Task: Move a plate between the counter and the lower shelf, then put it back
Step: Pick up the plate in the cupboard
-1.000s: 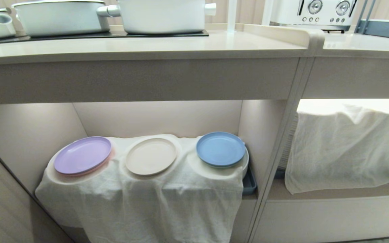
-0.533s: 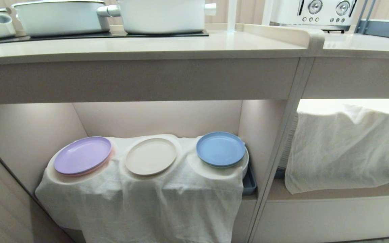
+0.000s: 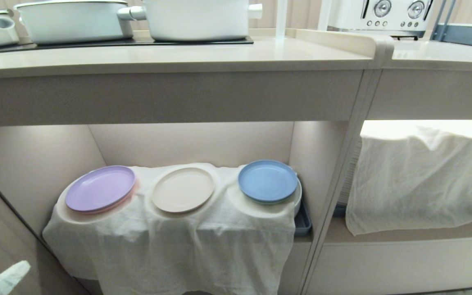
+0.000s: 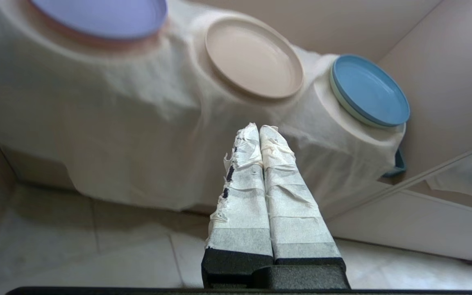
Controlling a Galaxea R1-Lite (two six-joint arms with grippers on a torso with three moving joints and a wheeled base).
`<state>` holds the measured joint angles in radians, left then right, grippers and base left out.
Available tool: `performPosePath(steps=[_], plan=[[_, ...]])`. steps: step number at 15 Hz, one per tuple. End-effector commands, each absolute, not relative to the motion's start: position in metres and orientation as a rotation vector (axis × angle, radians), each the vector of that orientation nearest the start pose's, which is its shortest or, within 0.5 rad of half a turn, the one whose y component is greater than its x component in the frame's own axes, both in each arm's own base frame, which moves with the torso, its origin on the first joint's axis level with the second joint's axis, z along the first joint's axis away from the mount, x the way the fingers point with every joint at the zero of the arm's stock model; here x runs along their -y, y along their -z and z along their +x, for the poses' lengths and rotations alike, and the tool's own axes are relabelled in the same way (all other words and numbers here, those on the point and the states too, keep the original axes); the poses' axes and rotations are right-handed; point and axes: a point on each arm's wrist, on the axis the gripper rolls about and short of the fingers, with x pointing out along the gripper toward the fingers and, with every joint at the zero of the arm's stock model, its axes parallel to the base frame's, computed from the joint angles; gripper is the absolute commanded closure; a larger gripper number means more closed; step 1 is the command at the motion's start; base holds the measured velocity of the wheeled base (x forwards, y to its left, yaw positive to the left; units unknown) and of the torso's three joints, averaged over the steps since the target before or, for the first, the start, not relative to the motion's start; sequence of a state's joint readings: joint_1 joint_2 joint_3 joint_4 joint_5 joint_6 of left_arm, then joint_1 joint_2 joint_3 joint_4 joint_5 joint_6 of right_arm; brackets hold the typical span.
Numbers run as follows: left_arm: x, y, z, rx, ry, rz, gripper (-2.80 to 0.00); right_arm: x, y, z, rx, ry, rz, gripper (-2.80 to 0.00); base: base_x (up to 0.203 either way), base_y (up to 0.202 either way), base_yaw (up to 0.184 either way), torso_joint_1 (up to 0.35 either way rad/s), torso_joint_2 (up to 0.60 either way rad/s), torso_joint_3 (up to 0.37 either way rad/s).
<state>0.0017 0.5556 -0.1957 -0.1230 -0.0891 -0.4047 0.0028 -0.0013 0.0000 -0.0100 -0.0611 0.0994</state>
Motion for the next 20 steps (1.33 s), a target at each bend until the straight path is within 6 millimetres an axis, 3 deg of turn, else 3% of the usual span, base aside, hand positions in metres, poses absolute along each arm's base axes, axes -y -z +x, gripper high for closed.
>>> performPosePath(steps=[1,4,9,15,20], plan=[[0.002,-0.140,0.051,-0.359,0.014,-0.462,0.00,0.001,-0.076,-0.023,0.012,0.058,0.100,0.00,0.000,0.000,0.000,0.000,0.00,0.000],[0.003,-0.140,0.065,-0.364,0.016,-0.534,0.00,0.001,-0.076,-0.023,0.012,0.058,0.100,0.00,0.000,0.000,0.000,0.000,0.00,0.000],[0.003,-0.139,0.108,-0.408,-0.014,-0.624,0.00,0.001,-0.077,-0.023,0.014,0.058,0.100,0.00,0.000,0.000,0.000,0.000,0.00,0.000],[0.003,-0.127,0.130,-0.509,-0.079,-0.761,0.00,0.001,-0.077,-0.023,0.013,0.058,0.100,0.00,0.000,0.000,0.000,0.000,0.00,0.000],[0.005,-0.115,0.161,-0.531,-0.078,-0.779,0.00,0.001,-0.076,-0.023,0.012,0.058,0.100,0.00,0.000,0.000,0.000,0.000,0.00,0.000]])
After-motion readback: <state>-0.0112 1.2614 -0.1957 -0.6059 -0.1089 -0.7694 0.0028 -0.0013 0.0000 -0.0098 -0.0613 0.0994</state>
